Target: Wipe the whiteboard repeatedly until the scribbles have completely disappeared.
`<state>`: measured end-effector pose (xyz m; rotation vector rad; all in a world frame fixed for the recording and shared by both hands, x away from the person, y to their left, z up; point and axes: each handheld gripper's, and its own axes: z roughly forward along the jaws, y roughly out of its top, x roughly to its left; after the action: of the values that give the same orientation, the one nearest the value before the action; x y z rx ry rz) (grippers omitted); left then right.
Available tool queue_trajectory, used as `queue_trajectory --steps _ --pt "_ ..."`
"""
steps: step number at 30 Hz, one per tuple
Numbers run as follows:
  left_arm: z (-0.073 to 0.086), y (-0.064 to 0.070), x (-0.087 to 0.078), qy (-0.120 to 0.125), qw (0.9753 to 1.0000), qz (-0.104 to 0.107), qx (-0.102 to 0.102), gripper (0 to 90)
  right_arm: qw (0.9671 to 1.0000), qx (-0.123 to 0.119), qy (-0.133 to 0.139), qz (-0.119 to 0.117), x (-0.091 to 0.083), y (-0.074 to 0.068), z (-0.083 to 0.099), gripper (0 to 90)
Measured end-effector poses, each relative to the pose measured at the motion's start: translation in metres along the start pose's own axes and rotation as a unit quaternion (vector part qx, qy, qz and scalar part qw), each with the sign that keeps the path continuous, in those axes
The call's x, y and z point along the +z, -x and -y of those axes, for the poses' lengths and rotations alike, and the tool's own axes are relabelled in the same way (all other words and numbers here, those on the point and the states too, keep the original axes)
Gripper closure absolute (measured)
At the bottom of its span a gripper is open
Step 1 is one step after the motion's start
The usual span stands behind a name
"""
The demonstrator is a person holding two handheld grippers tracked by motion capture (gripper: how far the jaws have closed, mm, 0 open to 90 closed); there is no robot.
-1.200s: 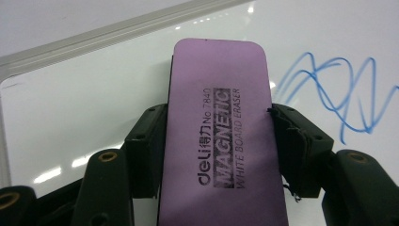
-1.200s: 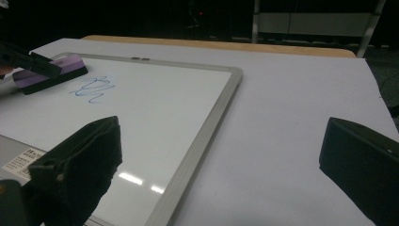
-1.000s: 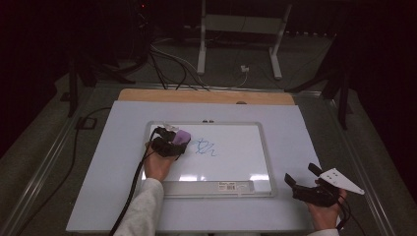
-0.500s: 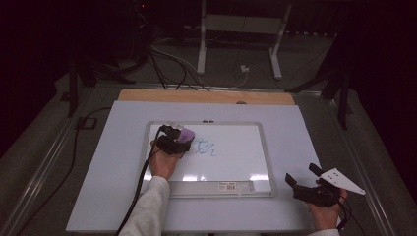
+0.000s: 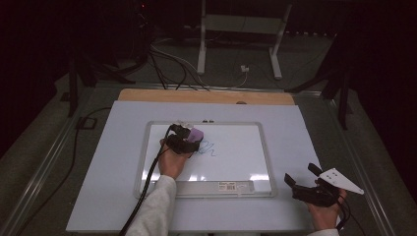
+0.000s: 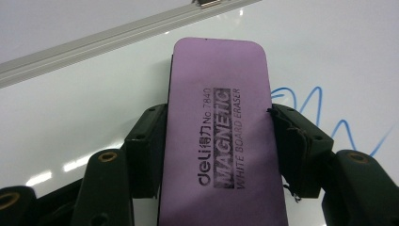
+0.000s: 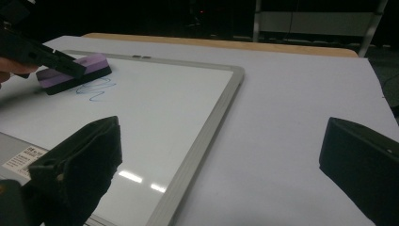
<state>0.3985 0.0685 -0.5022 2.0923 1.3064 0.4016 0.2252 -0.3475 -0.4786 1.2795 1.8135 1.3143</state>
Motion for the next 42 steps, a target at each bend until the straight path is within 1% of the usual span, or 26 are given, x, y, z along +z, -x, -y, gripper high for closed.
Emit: queue_trajectory --steps 2,5,9,10,12,13,16,17,19,21,22,26,29,30,31,34,39,42 --pt "-0.002 -0.002 0.001 0.001 1.0000 0.000 -0.006 41.9 1.0000 0.001 0.000 0.000 0.000 0.000 0.000 0.0" --pt "-0.005 -0.007 0.004 0.001 0.9998 -0.013 -0.016 42.0 1.0000 0.002 0.001 0.001 -0.001 0.001 0.000 0.0" --pt "-0.006 -0.015 0.004 0.006 0.9991 -0.013 -0.040 41.9 1.0000 0.003 0.002 0.001 -0.001 0.002 0.000 0.0" --pt "-0.006 -0.015 0.004 0.005 0.9991 -0.014 -0.041 41.9 1.0000 0.003 0.002 0.001 -0.001 0.002 0.000 0.0" --pt "-0.006 -0.011 0.005 0.003 0.9993 -0.021 -0.031 41.9 1.0000 0.002 0.001 0.001 -0.001 0.002 0.000 0.0" --pt "-0.005 -0.009 0.005 0.004 0.9994 -0.020 -0.027 41.9 1.0000 0.003 0.001 0.000 0.000 0.002 0.000 0.0" --pt "-0.002 0.003 0.003 0.002 1.0000 -0.005 -0.004 41.9 1.0000 0.001 0.001 -0.001 0.000 0.001 0.000 0.0" --pt "-0.001 0.006 0.002 0.002 1.0000 -0.002 0.001 41.9 1.0000 0.000 0.000 -0.001 0.000 0.000 0.000 0.0" --pt "0.001 0.008 0.002 0.005 1.0000 0.004 0.005 42.0 1.0000 -0.001 -0.001 -0.001 0.000 0.000 0.000 0.0" --pt "0.000 0.006 0.002 0.006 0.9999 0.008 0.004 42.0 1.0000 -0.001 -0.001 -0.001 0.000 0.000 0.000 0.0" --pt "0.000 0.005 0.002 0.005 1.0000 0.003 0.003 42.0 1.0000 -0.001 -0.001 -0.001 0.000 0.000 0.000 0.0" --pt "-0.005 -0.006 0.005 0.006 0.9996 -0.018 -0.019 42.0 1.0000 0.001 -0.001 0.000 0.000 0.001 0.000 0.0" --pt "-0.007 -0.012 0.005 0.004 0.9989 -0.025 -0.040 42.0 1.0000 0.001 -0.001 0.001 0.000 0.001 0.000 0.0" --pt "-0.007 -0.012 0.006 0.002 0.9988 -0.027 -0.041 42.0 1.0000 0.001 -0.001 0.000 0.000 0.001 0.000 0.0" --pt "-0.008 -0.009 0.006 0.000 0.9988 -0.033 -0.037 42.0 1.0000 0.001 -0.002 0.000 0.000 0.001 0.000 0.0" --pt "-0.008 -0.006 0.006 -0.001 0.9987 -0.033 -0.038 42.1 1.0000 -0.001 -0.001 -0.001 0.001 0.000 0.000 0.0" --pt "-0.008 0.003 0.007 -0.005 0.9995 -0.022 -0.023 42.1 1.0000 -0.001 -0.002 -0.002 0.002 -0.001 0.000 0.0" --pt "-0.008 0.003 0.007 -0.004 0.9996 -0.019 -0.021 42.1 1.0000 -0.002 -0.003 -0.003 0.002 -0.001 0.000 0.0"
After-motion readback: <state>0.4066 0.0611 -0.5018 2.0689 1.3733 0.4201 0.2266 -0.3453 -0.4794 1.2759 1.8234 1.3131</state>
